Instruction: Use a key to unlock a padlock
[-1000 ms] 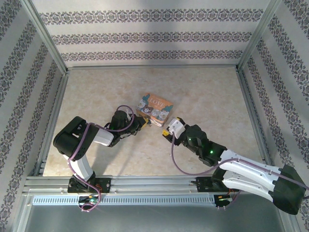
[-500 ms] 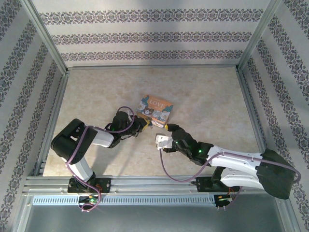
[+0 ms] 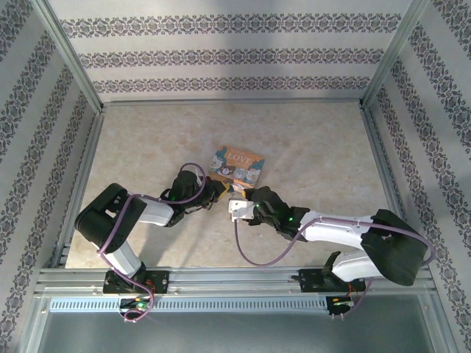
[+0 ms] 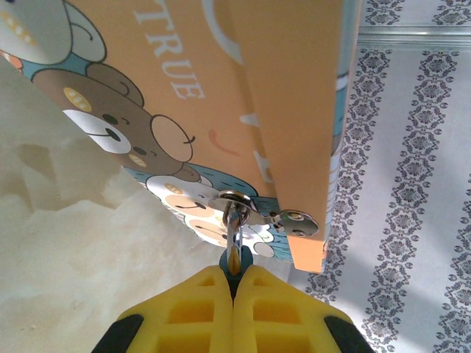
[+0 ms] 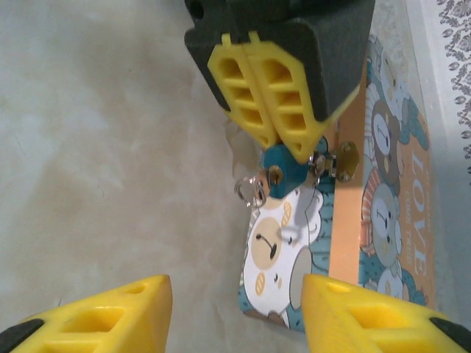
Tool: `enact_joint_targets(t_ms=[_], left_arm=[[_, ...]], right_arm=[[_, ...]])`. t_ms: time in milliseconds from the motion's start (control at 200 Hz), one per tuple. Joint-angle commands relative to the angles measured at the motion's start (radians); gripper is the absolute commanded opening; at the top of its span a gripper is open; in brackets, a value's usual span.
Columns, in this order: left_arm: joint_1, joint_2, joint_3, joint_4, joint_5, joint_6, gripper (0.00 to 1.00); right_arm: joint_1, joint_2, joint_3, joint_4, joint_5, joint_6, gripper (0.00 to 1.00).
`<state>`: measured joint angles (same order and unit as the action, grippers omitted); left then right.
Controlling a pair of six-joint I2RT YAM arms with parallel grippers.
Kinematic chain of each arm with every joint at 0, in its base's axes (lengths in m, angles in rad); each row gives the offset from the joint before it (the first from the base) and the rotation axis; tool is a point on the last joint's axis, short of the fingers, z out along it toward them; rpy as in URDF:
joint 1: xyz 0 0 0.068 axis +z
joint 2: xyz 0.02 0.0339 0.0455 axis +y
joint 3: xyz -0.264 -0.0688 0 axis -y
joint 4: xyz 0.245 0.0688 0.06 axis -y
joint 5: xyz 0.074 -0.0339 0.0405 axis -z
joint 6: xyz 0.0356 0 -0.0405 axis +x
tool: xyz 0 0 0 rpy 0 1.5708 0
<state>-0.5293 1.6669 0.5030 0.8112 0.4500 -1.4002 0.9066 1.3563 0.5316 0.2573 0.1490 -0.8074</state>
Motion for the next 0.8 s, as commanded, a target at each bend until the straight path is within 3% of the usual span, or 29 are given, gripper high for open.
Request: enact_joint_targets(t_ms=[0,220,795], left_arm=[[-0.014,-0.039,0.002,0.002,-0.009,-0.001,0.04],[-0.014,-0.042,-0.003,0.004,-0.01,-0.002,0.04],[-0.016,-0.04,-0.005,0.012,-0.014,-0.005,0.04]], right_arm=[[-0.006,0.038,0.036,0.055,-0.043,0.032,0.46],[-0.009,0.111,0.06,0.114,-0.029,0.052,0.35],[-0.005,0.17,0.079,0.169,-0.007,0.068,0.29]])
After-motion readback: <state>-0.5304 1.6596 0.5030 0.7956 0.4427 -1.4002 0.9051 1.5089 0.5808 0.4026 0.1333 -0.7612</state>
